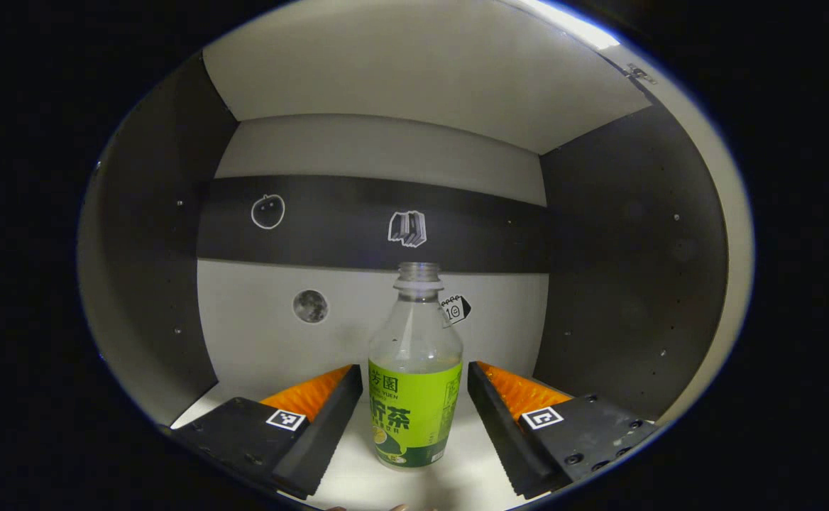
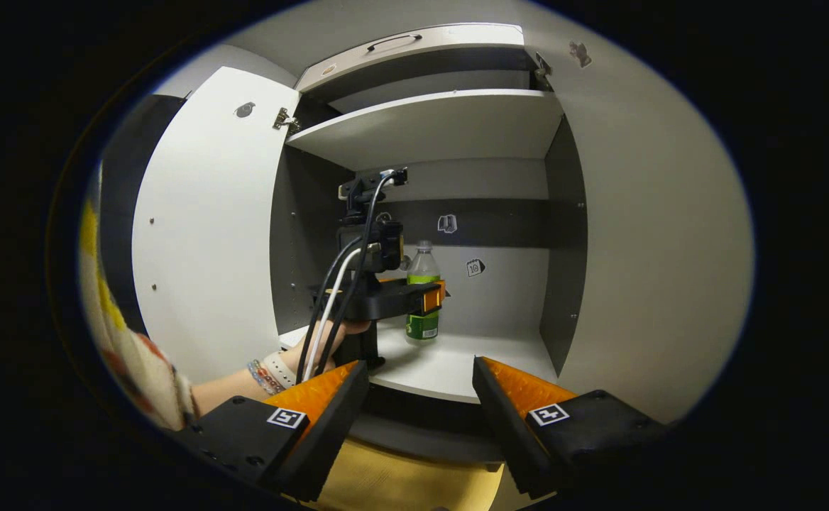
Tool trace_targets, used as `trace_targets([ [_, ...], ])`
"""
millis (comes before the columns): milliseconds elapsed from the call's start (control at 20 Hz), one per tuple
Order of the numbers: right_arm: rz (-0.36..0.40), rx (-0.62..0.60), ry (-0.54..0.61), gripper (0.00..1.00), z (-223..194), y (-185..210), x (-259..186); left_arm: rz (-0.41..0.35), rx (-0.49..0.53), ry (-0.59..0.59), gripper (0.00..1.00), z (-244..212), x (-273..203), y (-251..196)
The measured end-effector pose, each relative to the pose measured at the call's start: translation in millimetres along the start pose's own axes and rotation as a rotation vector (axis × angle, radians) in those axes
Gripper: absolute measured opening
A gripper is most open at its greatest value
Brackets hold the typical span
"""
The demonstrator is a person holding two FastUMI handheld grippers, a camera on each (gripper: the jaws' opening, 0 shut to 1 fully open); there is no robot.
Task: Grasp the bottle in the cabinet with the left hand and place it on the coaster, then close the right door with the right hand and the left door with the left hand.
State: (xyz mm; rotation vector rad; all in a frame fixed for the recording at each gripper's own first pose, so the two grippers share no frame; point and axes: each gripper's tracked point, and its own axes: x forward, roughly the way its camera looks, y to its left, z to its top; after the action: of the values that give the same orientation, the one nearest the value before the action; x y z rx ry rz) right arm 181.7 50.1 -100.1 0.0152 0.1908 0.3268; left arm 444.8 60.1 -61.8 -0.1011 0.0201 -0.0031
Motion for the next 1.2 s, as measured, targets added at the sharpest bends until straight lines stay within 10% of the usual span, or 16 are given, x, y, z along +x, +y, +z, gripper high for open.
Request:
trace_targets([
  [550, -0.028, 0.039, 0.009, 0.98, -2, -10, -6, -0.019, -0.004, -0.006, 0.78, 4, 8, -1],
  [1200, -0.062, 0.077, -0.039, 0.98, 14, 38, -68, -0.064, 0.029, -0.037, 0.78, 39, -126, -2],
])
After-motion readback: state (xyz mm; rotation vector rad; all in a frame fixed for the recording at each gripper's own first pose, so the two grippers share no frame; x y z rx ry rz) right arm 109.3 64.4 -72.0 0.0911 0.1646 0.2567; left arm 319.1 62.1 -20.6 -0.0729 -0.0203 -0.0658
